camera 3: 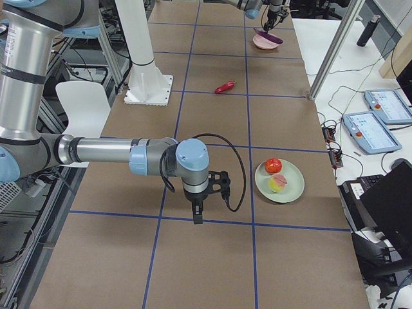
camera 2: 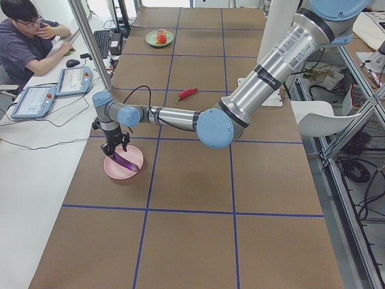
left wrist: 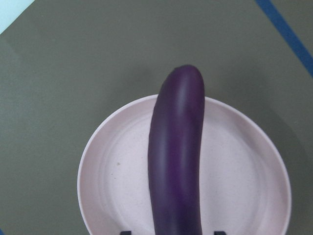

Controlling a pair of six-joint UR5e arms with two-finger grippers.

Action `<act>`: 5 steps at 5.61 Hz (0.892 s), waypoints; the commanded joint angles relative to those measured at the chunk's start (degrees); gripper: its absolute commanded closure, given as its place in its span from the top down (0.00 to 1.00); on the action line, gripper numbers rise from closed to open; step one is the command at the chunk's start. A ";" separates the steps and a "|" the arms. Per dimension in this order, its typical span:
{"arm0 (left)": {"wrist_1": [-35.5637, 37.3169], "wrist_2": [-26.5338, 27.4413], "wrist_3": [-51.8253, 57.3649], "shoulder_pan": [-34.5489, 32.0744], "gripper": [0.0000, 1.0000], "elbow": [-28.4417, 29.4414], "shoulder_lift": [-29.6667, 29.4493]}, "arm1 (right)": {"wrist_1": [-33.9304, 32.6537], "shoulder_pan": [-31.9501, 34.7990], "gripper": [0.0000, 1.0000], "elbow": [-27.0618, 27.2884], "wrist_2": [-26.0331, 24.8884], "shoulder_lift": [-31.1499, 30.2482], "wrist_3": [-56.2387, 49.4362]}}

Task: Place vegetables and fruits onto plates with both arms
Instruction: 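Carry the eggplant to the pink plate and release it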

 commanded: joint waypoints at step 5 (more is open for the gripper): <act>1.79 -8.93 -49.32 12.16 1.00 -17.26 0.15 | 0.09 0.00 1.00 0.09 0.00 -0.02 0.00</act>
